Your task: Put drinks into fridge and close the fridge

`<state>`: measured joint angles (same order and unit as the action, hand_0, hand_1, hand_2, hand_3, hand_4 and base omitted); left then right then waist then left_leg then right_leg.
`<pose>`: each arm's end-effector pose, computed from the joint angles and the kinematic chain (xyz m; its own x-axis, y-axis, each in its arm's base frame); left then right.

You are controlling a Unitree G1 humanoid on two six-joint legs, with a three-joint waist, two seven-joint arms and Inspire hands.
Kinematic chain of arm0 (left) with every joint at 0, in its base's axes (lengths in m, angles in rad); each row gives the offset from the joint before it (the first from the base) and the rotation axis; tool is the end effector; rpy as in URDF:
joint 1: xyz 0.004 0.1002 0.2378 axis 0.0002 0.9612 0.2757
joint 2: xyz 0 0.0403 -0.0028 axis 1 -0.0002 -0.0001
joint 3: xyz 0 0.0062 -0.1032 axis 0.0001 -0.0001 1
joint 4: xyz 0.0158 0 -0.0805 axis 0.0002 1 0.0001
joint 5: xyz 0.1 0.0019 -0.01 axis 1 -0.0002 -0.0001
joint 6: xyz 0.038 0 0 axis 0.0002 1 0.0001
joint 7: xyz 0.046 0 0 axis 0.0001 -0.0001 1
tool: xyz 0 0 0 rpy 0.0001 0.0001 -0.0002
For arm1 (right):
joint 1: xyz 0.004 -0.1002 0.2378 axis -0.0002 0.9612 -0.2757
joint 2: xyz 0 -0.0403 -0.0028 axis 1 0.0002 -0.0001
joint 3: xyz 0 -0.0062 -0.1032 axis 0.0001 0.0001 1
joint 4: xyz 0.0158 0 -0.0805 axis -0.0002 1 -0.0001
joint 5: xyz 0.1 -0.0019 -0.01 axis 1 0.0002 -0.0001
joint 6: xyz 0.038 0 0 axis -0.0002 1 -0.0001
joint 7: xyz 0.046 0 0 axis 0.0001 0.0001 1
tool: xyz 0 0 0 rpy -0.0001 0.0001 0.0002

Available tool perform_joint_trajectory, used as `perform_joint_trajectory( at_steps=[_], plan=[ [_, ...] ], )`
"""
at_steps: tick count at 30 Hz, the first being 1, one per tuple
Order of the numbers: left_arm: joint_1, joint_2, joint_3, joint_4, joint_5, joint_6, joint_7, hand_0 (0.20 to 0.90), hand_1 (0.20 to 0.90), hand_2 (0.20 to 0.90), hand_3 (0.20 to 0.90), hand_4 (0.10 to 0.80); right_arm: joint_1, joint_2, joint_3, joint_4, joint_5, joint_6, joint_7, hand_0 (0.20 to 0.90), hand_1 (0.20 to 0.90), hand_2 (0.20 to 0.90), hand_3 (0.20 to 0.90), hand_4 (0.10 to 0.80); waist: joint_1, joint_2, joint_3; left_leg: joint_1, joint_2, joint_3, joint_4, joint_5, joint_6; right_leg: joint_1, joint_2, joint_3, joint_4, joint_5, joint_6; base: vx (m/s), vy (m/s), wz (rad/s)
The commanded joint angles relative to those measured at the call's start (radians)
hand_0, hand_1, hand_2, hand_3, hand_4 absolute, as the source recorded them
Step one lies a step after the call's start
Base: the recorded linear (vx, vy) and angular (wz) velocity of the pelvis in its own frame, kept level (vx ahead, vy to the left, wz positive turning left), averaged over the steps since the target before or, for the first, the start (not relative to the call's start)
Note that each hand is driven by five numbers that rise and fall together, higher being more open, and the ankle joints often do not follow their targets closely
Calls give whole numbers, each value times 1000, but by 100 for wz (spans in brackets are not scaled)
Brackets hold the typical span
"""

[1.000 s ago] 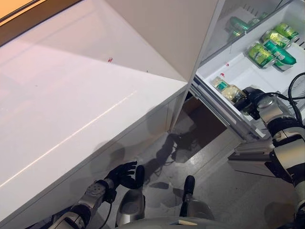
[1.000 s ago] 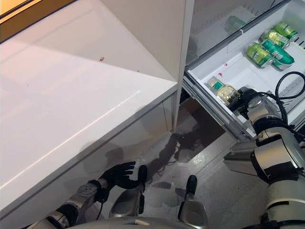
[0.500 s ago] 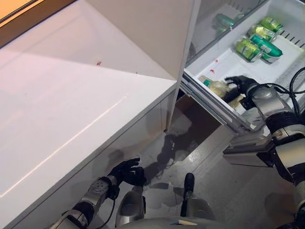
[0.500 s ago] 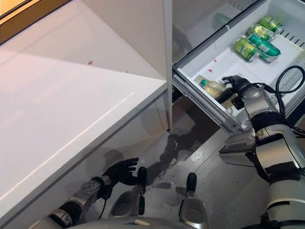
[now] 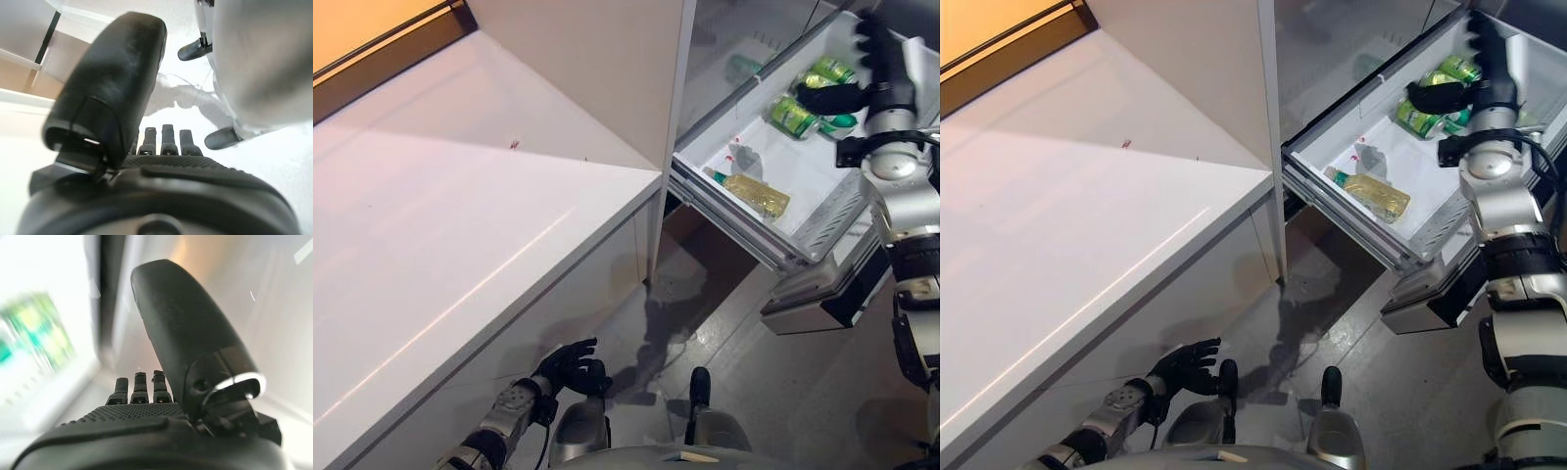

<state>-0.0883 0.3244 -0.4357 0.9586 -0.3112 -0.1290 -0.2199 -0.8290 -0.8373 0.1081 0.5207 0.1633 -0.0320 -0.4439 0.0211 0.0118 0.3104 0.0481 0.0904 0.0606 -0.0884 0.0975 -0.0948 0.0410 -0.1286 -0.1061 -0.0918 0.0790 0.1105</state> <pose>0.1429 0.2067 -0.0862 0.6308 -0.2252 -0.7425 0.3313 0.9435 -0.0047 0.3100 -0.2858 0.2398 0.7125 -0.4062 0.5721 0.6493 0.6907 -0.3184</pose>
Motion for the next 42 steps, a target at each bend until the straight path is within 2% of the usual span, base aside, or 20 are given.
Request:
perform_joint_trajectory(
  at_steps=[1,4,7,10,15,18,23,26,29,31,33,36,37,40,42],
  plan=[
    [30,-15,-24,51,16,-24,16,900,900,900,900,800,74,-64,-82,-68,-50,-165,-218,900,900,900,900,800,-18,-31,-171,19,-90,25,5,-104,91,-17,76,52,40,-26,-51,36,52,-14],
    [39,-25,-10,70,18,-9,16,900,900,900,900,800,171,-17,-160,-99,20,-203,-248,900,900,900,900,800,-27,-31,-184,33,-91,30,5,-110,93,-5,75,58,39,-28,-48,42,42,-14],
    [44,-36,-1,83,43,10,18,900,900,900,900,800,272,63,-249,-99,186,-313,-220,900,900,900,900,800,-36,-29,-188,44,-88,38,3,-113,93,6,70,60,37,-28,-47,12,31,-4],
    [39,-42,-4,122,49,12,21,900,900,900,900,800,316,142,-293,-74,297,-373,-207,900,900,900,900,800,-40,-24,-187,54,-93,39,5,-118,94,15,63,62,36,-26,-46,5,18,-13],
    [49,-51,-7,140,40,12,26,900,900,900,900,800,332,209,-313,-22,442,-401,-177,900,900,900,900,800,-32,-12,-177,59,-105,24,36,-129,104,21,50,64,69,-39,-50,50,-2,-4],
    [56,-57,-7,146,44,5,30,900,900,900,900,800,337,235,-312,-23,483,-396,-152,900,900,900,900,800,-27,-9,-156,35,-120,5,117,-151,111,8,36,63,126,-58,-56,53,-9,0],
    [45,-73,-3,142,11,-25,44,900,900,900,900,800,316,245,-309,-8,565,-378,-91,900,900,900,900,800,-19,-3,-65,-68,-154,-25,341,-222,125,-46,7,60,258,-96,-76,-20,0,2],
    [-7,-73,2,92,-22,-37,82,900,900,900,900,800,242,272,-268,-30,604,-394,-7,900,900,900,900,800,-12,3,41,-217,-167,-50,468,-247,147,-191,-3,70,387,-118,-89,-304,-21,5],
    [-50,-71,15,60,-50,-47,119,900,900,900,900,800,187,294,-207,-104,579,-366,111,900,900,900,900,800,-6,3,96,-328,-178,-59,533,-248,160,-313,6,74,474,-131,-99,-275,-21,-26],
    [-56,-70,35,39,-61,-49,130,900,900,900,900,800,189,302,-171,-169,526,-343,189,900,900,900,900,800,-7,3,111,-378,-183,-59,567,-249,165,-369,13,76,520,-140,-106,-114,9,-12],
    [-49,-68,68,3,-69,-52,141,900,900,900,900,800,205,301,-107,-271,499,-318,333,900,900,900,900,800,-6,0,127,-442,-192,-66,613,-252,169,-434,26,83,573,-152,-115,-69,24,-6],
    [-39,-59,86,-23,-63,-48,148,900,900,900,900,800,197,292,-54,-340,421,-306,449,900,900,900,900,800,4,-2,127,-492,-198,-74,639,-246,170,-483,38,81,611,-158,-120,-19,7,-3],
    [-39,-58,87,-23,-63,-49,147,900,900,900,900,800,194,290,-49,-343,420,-304,455,900,900,900,900,800,4,-2,126,-495,-198,-74,641,-246,169,-487,38,81,615,-159,-120,-9,7,-25],
    [-31,-37,89,-37,-58,-45,134,900,900,900,900,800,117,267,43,-390,397,-232,616,900,900,900,900,800,30,-2,130,-528,-202,-83,660,-240,167,-517,40,67,651,-171,-122,-9,-6,-32],
    [-29,-28,86,-39,-59,-43,125,900,900,900,900,800,76,258,78,-390,393,-209,650,900,900,900,900,800,43,-1,128,-534,-204,-87,664,-238,166,-522,39,60,660,-174,-123,15,-5,-2]
  ],
)
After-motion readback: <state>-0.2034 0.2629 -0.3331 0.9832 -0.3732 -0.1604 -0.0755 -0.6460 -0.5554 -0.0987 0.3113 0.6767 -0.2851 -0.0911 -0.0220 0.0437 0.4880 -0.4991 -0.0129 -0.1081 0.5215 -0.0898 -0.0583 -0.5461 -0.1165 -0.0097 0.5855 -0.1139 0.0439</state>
